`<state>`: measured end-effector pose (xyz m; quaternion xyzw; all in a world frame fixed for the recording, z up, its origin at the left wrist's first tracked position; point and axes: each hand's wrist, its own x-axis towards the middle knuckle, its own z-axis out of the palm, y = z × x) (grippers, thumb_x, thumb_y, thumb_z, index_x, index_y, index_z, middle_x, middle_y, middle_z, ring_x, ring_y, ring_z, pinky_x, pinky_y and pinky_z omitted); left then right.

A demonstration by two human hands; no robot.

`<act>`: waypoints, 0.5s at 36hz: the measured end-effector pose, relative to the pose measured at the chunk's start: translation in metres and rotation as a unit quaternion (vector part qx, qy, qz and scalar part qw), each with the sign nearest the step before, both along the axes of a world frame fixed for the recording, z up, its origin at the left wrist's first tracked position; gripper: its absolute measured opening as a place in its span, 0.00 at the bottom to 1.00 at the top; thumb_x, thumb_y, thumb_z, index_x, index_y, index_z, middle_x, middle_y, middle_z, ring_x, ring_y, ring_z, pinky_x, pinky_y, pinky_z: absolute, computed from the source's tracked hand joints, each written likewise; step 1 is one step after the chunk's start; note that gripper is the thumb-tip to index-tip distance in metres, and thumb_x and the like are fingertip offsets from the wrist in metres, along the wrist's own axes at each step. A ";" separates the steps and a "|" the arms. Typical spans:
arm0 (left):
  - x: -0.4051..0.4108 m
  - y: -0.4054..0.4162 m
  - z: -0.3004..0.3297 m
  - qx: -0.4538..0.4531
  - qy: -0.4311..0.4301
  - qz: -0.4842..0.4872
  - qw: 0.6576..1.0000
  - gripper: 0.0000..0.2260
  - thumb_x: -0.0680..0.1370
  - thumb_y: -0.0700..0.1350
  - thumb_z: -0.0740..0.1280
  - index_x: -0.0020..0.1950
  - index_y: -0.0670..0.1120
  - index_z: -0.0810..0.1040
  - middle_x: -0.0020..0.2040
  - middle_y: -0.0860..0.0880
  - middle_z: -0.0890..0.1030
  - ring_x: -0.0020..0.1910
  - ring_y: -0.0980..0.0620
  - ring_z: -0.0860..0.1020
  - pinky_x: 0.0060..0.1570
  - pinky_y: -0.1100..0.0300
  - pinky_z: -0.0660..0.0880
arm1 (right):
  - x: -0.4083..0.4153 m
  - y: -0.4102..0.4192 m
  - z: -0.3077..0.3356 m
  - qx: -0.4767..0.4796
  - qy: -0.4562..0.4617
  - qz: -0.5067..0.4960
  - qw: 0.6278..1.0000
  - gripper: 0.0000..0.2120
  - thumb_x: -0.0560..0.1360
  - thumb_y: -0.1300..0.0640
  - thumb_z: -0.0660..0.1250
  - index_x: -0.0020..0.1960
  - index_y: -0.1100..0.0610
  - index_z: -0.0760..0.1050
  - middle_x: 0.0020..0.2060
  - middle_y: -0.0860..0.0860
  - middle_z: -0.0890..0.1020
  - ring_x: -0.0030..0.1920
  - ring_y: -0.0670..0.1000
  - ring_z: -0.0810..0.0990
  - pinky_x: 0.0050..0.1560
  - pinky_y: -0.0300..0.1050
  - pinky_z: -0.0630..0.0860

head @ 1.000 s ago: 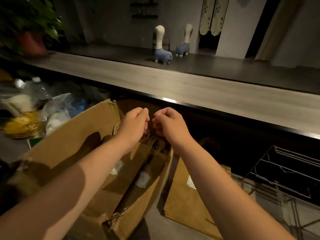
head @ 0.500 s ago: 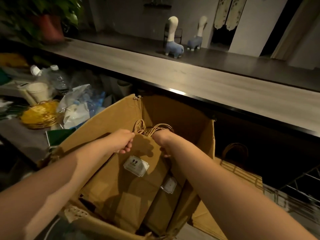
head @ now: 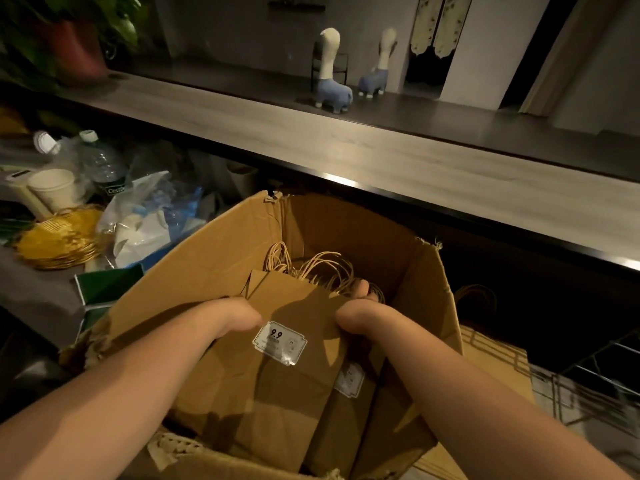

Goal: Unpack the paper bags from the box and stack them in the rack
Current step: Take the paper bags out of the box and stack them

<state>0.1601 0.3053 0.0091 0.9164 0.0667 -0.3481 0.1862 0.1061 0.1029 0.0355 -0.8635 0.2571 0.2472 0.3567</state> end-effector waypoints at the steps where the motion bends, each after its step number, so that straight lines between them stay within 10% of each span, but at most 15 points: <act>1: 0.001 0.000 -0.002 0.002 0.000 -0.001 1.000 0.29 0.79 0.50 0.64 0.76 0.41 0.61 0.74 0.41 0.67 0.71 0.42 0.68 0.68 0.49 0.68 | 0.000 0.000 -0.002 0.006 -0.006 -0.018 1.000 0.41 0.77 0.54 0.65 0.78 0.54 0.40 0.77 0.59 0.49 0.76 0.64 0.52 0.74 0.59 0.59; 14: 0.002 -0.001 0.007 -0.028 -0.003 0.062 0.998 0.35 0.77 0.54 0.68 0.77 0.41 0.57 0.74 0.39 0.64 0.70 0.38 0.66 0.66 0.46 0.67 | 0.009 -0.010 -0.004 0.142 -0.087 -0.198 0.966 0.45 0.71 0.61 0.70 0.76 0.49 0.45 0.65 0.60 0.68 0.59 0.60 0.74 0.56 0.57 0.79; 18: 0.003 0.002 0.012 -0.050 0.006 0.087 0.995 0.33 0.78 0.52 0.67 0.77 0.43 0.57 0.74 0.39 0.64 0.70 0.39 0.67 0.65 0.45 0.69 | 0.007 -0.009 -0.002 0.238 -0.109 -0.205 0.943 0.29 0.73 0.61 0.70 0.70 0.54 0.63 0.55 0.56 0.76 0.52 0.57 0.78 0.55 0.54 0.80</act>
